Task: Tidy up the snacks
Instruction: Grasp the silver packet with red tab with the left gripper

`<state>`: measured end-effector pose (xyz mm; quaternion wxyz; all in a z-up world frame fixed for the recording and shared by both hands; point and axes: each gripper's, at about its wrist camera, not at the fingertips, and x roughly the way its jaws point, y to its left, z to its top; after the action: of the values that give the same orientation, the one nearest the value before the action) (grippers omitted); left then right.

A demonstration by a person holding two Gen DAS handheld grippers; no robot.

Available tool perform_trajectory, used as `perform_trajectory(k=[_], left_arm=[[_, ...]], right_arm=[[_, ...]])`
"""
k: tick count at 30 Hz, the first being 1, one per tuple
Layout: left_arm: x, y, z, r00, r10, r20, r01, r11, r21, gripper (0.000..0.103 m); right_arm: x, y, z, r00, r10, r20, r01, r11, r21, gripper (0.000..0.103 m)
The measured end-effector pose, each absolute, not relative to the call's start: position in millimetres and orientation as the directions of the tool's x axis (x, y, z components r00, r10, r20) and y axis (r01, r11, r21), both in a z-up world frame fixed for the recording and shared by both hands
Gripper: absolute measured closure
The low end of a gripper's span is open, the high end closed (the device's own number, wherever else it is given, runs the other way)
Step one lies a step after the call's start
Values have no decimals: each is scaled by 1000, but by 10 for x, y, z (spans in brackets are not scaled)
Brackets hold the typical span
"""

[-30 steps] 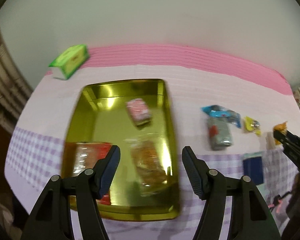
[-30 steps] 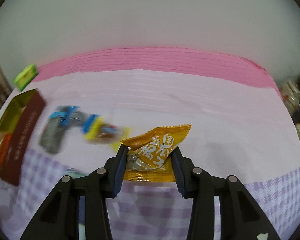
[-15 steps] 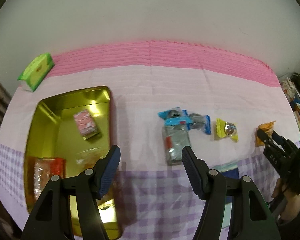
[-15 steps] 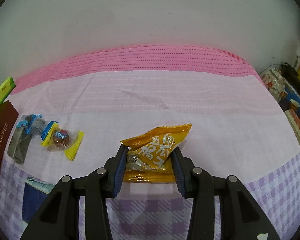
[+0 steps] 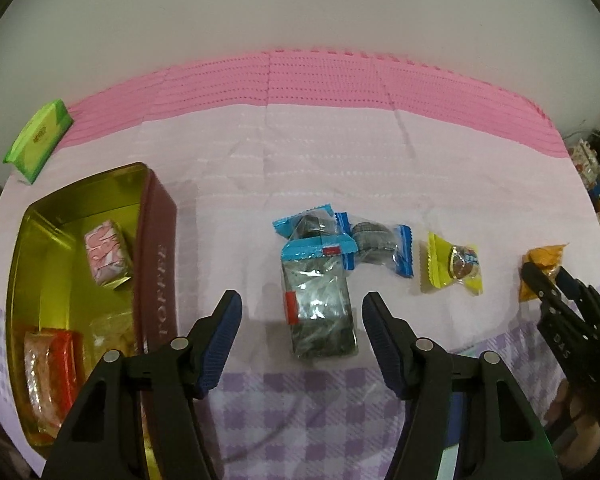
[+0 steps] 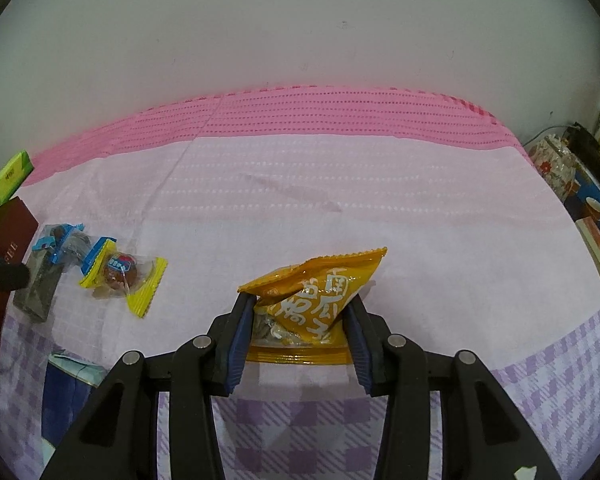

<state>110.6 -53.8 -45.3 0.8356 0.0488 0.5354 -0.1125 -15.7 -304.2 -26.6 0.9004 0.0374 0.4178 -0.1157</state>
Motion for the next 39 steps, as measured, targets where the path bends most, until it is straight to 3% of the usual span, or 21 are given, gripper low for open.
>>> perform_trajectory(k=[13,28,39], left_arm=[[1241,-643,-675,343,-141,-929,235,970,-60,66],[1036,-528,-610,343,-132,-930,264,964,-39,67],[905,-429,-242,393,-179,-902,296,953,-60,67]], right_arm=[[-153,-3049,-271,622,-174,-763,239,971,-26,62],[-149,-3052,-265,620,-178,-764,240,970,-32,62],[-147,-3040,-266,618,-182,-765,238,970,-39,62]])
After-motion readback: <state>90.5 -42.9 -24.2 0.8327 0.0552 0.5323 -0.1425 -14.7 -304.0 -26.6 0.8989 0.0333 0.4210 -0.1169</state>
